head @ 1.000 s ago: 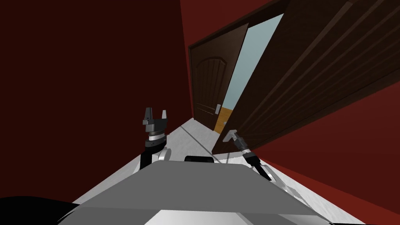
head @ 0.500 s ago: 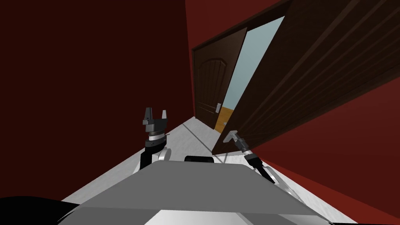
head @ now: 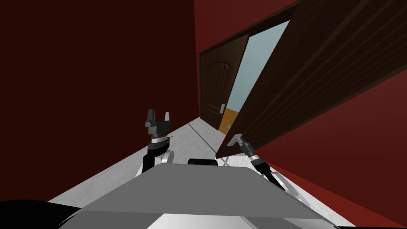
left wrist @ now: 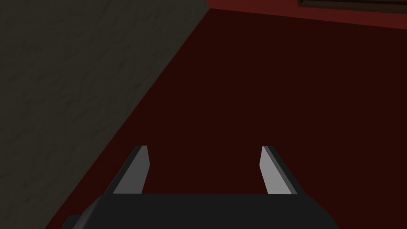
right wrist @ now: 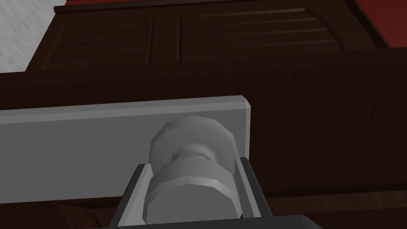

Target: Pull the door open

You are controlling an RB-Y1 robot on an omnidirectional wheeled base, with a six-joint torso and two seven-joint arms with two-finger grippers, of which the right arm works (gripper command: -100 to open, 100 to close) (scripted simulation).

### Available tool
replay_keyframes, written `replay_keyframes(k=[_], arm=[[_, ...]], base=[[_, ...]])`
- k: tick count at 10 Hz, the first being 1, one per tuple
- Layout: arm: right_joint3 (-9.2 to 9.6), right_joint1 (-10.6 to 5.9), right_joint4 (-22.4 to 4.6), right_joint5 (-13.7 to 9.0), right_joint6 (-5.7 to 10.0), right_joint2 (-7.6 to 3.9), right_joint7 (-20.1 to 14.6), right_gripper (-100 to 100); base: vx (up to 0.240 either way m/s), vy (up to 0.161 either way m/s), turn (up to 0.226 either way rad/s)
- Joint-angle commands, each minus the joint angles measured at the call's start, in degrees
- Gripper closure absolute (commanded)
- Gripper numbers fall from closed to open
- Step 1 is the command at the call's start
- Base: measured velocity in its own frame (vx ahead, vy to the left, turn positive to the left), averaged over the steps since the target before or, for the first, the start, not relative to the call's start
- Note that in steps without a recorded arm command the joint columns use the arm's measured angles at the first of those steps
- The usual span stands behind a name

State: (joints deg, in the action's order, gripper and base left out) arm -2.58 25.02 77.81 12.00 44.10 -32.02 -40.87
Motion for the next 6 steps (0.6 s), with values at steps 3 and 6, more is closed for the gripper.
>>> replay_keyframes(k=[3, 6], arm=[[0.26, 0.44, -0.8, 0.3, 1.65, -0.73, -0.6, 100], [0.28, 0.41, -1.7, 0.4, 3.23, -1.47, -1.2, 100]], base=[[-0.136, -0.059, 0.090], [-0.180, -0.093, 0.125]])
